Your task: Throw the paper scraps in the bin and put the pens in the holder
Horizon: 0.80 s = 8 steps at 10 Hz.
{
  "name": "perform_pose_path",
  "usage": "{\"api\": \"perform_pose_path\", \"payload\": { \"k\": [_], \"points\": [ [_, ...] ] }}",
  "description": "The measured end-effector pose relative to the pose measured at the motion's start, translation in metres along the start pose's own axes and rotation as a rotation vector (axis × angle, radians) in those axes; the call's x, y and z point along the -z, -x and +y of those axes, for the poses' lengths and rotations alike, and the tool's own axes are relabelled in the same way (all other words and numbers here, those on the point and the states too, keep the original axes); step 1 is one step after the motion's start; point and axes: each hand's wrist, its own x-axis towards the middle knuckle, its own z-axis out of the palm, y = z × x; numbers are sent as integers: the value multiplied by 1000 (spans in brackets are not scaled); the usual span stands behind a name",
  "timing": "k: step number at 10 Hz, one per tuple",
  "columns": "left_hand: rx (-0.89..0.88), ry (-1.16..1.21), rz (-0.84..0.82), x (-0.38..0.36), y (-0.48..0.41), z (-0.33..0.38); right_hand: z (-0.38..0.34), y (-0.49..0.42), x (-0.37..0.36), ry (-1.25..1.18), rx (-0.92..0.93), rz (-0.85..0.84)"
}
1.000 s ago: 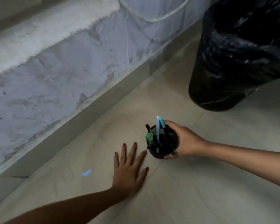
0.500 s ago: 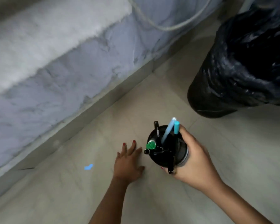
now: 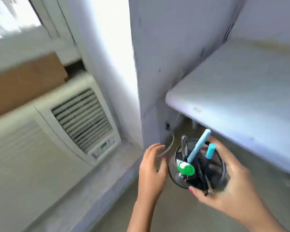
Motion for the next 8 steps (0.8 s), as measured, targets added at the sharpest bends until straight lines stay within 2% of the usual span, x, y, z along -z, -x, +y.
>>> {"api": "perform_pose_path", "payload": {
  "k": [1, 2, 3, 5, 7, 8],
  "points": [
    [11, -22, -7, 24, -45, 85, -66, -28, 35, 226, 172, 221],
    [44, -67, -73, 28, -69, 119, -87, -66, 49, 254, 181, 286],
    [0, -129, -107, 27, -94, 148, -79, -132, 59, 224, 80, 403],
    [-80, -184, -76, 16, -93, 149, -10, -186, 66, 309, -63, 359],
    [-47, -224, -125, 21, -67, 150, -14, -173, 77, 247, -182, 271],
    [-1, -153, -77, 30, -57, 168, -28, -153, 81, 289, -99, 350]
  ]
}}
